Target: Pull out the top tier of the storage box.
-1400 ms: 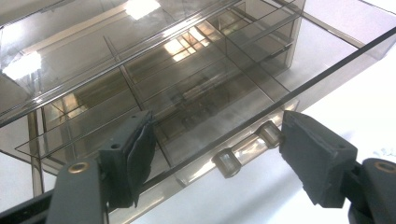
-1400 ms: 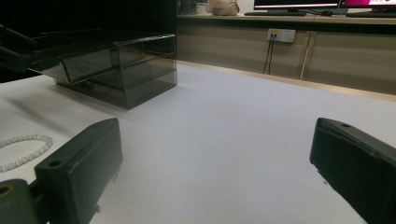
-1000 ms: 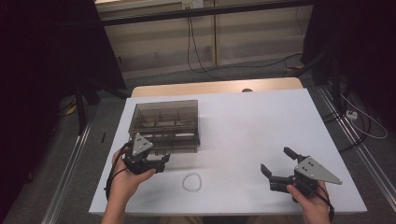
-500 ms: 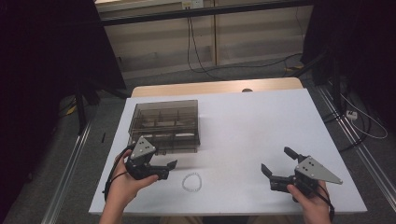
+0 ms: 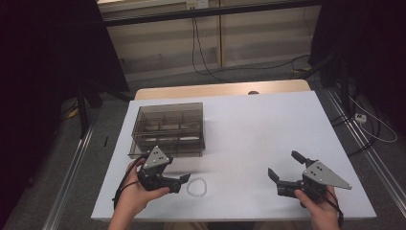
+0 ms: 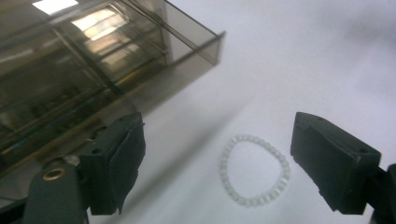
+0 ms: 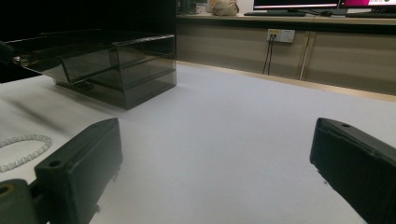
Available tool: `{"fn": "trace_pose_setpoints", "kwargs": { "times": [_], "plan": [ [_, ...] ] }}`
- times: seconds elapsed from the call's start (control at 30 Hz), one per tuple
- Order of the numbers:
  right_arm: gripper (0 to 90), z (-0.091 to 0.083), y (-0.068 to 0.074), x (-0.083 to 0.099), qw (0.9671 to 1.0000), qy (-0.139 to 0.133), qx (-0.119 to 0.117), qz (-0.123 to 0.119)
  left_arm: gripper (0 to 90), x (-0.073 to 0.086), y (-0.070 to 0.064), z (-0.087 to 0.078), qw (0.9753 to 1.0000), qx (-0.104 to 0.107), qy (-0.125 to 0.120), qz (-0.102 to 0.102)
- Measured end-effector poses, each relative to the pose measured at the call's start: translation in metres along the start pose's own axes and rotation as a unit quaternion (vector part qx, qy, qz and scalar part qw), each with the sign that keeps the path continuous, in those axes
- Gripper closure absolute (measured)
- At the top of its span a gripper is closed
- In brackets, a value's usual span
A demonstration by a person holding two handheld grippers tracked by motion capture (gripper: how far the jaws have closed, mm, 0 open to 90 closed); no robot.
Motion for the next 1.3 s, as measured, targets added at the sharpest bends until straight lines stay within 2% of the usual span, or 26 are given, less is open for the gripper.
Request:
{"fn": "trace_pose_setpoints", "kwargs": {
  "times": [0.23, 0.37, 0.47, 0.57, 0.63, 0.77, 0.9, 1.0, 1.13, 1.17, 1.3],
  "plan": [
    [1.8, -0.001, -0.001, -0.001, 1.0, -0.003, 0.0, 0.0, 13.4, 0.003, -0.003, 0.012, 0.9998, 0.014, 0.002, -0.012],
    [1.8, -0.001, -0.001, -0.001, 1.0, -0.003, 0.0, -0.001, 12.5, 0.006, -0.002, 0.017, 0.9998, 0.013, 0.006, -0.016],
    [1.8, -0.001, 0.0, -0.002, 1.0, -0.004, -0.001, -0.001, 12.1, 0.009, -0.001, 0.021, 0.9998, 0.008, 0.011, -0.012],
    [1.8, -0.001, 0.0, -0.001, 1.0, -0.003, -0.001, -0.002, 12.9, 0.011, 0.0, 0.024, 0.9999, 0.009, 0.01, -0.01],
    [1.8, -0.001, 0.0, -0.001, 1.0, -0.003, -0.001, -0.001, 13.3, 0.012, 0.002, 0.026, 0.9999, 0.002, 0.007, -0.013],
    [1.8, -0.001, -0.001, -0.002, 1.0, -0.004, -0.001, -0.001, 17.1, 0.014, 0.005, 0.028, 0.9998, -0.004, 0.002, -0.021],
    [1.8, -0.001, -0.001, -0.001, 1.0, -0.004, 0.0, -0.001, 21.8, 0.016, 0.008, 0.029, 0.9998, -0.014, 0.011, -0.011],
    [1.8, -0.001, -0.001, -0.002, 1.0, -0.004, -0.001, -0.002, 27.7, 0.018, 0.01, 0.031, 0.9999, -0.012, 0.006, -0.01],
    [1.8, -0.001, 0.0, -0.002, 1.0, -0.004, -0.001, -0.002, 35.1, 0.022, 0.016, 0.034, 0.9997, -0.009, 0.017, -0.014],
    [1.8, -0.001, 0.0, -0.002, 1.0, -0.004, -0.001, -0.002, 37.6, 0.023, 0.017, 0.034, 0.9997, -0.003, 0.016, -0.017],
    [1.8, -0.001, 0.0, -0.002, 1.0, -0.004, -0.001, -0.002, 40.9, 0.026, 0.019, 0.035, 0.9996, 0.005, 0.018, -0.02]
  ]
}}
Point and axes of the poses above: each handheld gripper's, and its own axes: z roughly forward along the jaws, x roughly out of its underside, y roughly to its left, the point moved 1 cm from there along z, roughly forward along the jaws, and after that the axes turned 11 degrees about x, right-handed, at the moved point
